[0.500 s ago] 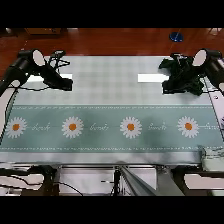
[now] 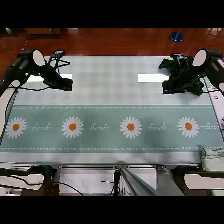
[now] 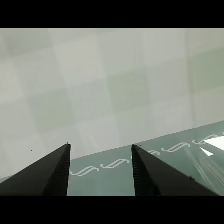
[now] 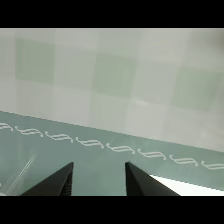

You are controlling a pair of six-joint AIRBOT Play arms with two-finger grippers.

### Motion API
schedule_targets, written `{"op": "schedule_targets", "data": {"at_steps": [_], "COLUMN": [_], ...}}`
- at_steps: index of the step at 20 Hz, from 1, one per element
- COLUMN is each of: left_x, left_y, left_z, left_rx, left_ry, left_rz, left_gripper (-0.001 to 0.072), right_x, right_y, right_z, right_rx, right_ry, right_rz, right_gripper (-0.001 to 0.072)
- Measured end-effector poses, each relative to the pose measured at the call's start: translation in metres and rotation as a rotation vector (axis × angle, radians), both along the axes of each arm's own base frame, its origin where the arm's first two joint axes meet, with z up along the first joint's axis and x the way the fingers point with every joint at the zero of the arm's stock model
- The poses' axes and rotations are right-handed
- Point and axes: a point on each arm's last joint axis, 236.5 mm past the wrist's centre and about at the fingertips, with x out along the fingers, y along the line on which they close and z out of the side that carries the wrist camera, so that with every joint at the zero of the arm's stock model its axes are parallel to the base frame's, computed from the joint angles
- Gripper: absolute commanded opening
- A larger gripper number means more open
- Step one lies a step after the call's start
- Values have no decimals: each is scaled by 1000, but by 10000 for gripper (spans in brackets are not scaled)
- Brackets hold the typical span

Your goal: Fold the shirts.

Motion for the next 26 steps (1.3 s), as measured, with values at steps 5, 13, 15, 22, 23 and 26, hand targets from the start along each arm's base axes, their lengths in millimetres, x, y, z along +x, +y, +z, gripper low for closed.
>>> {"op": "schedule_targets", "data": {"at_steps": [5,13,15,22,23,26], "left_x": [0,0,0,-3,-4,-6], "left_y": [0,0,-2,-5,-5,-1], "left_z": [0,0,0,0,0,-1], "left_rx": [0,-2,-10,-21,-21,-17], "left_ry": [0,0,0,14,20,29], "left_rz": [0,1,2,3,2,-10], "left_gripper": [471,471,471,472,472,473], "right_x": [0,2,3,75,96,146], "right_y": [0,0,0,-28,-43,-92], "right_z": [0,0,0,54,79,163], "right_rx": [0,1,2,-123,-175,-305], "right_ry": [0,-8,-14,-320,-420,-719], "right_rz": [0,-1,-2,26,8,-99], "right_gripper": [400,400,400,402,402,402]}}
